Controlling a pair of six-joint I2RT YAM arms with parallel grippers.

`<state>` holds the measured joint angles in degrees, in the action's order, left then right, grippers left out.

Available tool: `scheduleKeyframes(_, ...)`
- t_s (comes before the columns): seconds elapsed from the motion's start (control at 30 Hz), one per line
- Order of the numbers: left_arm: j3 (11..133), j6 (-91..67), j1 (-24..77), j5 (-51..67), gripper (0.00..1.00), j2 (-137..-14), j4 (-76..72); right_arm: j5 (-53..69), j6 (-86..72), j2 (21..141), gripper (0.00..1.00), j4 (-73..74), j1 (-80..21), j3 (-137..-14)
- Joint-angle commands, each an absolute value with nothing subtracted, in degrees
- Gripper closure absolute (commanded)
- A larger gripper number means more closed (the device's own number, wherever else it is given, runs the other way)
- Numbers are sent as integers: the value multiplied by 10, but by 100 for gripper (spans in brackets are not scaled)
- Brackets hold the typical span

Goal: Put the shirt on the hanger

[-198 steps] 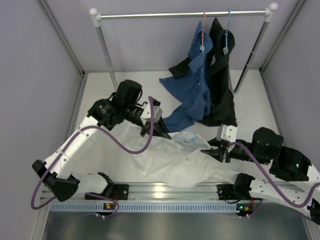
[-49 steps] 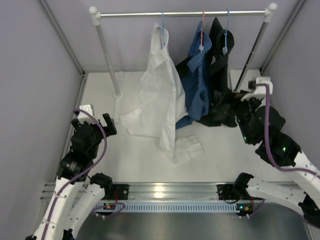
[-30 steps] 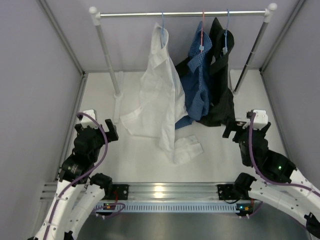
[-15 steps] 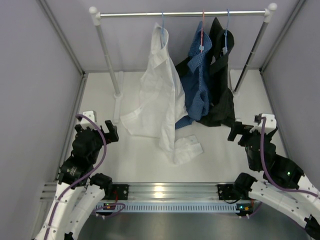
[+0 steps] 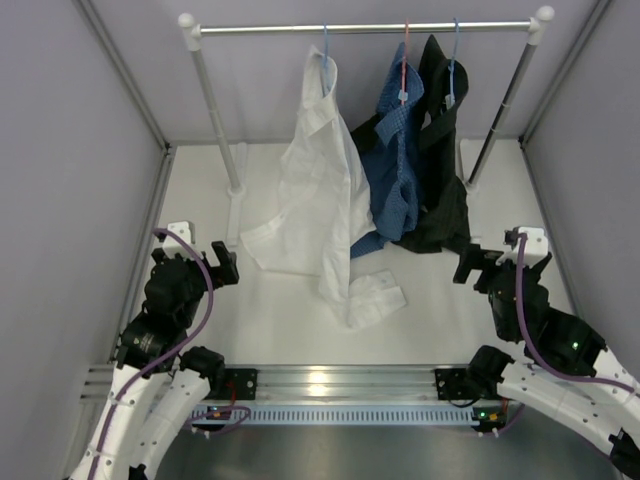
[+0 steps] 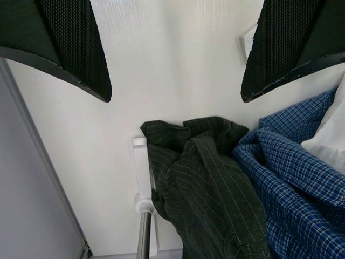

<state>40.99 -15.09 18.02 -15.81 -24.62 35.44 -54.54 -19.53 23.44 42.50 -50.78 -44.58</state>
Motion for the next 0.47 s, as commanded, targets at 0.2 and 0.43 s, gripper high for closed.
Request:
scheduleKeyframes(0.2,407,-149,177,-149,2,-239,322,-540,-182,243,1,435,-507,-459)
scheduleKeyframes(0.43,407,-149,177,-149,2,-238,323,-541,-184,241,0,434,-508,-462)
